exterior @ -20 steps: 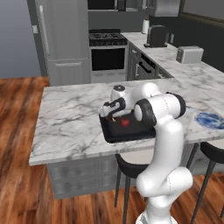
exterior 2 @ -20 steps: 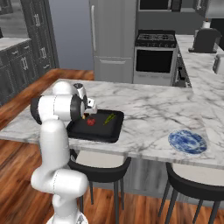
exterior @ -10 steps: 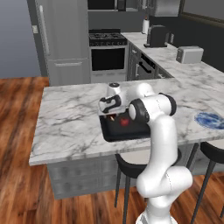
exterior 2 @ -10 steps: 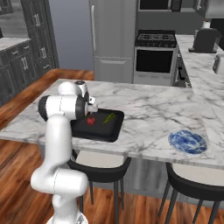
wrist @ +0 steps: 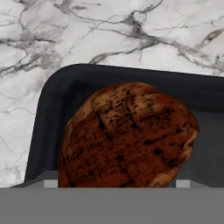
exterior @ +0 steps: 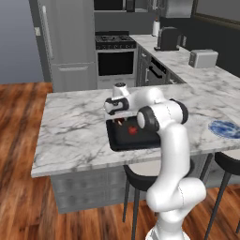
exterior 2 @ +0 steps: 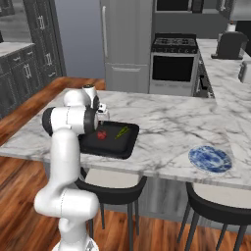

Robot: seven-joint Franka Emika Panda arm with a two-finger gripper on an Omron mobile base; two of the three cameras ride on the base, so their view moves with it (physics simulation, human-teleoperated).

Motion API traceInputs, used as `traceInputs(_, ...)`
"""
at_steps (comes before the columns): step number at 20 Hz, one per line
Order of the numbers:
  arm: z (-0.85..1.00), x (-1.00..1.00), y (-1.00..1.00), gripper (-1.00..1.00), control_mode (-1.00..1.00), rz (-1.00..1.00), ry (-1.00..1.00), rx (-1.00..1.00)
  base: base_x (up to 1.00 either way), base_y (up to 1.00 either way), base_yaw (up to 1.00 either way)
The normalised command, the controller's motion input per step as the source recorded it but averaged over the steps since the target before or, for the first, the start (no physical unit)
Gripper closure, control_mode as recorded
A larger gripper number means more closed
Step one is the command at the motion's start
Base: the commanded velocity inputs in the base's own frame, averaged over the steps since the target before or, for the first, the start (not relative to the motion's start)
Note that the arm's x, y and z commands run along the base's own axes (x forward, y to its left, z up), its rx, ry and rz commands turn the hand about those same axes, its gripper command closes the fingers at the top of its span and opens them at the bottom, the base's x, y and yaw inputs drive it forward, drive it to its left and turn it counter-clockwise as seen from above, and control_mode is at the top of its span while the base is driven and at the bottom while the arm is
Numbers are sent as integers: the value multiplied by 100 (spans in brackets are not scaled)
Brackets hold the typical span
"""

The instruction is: Create a steak meal by picking up the steak and asparagus from the tray and placing them on the plate. Leave the tomato on the tray.

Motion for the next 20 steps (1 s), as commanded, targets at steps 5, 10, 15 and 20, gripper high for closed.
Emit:
traceInputs(5, 82, -48, -30, 100, -100, 0, -20, 1, 0, 0, 0)
traceInputs(10, 67, -71, -70, 100, -100, 0, -15, 0, 0, 0, 0)
traceInputs(15, 40, -94, -99, 100, -100, 0, -8, 0, 0, 0, 0)
traceInputs(20, 36, -100, -99, 100, -100, 0, -3, -1, 0, 0, 0)
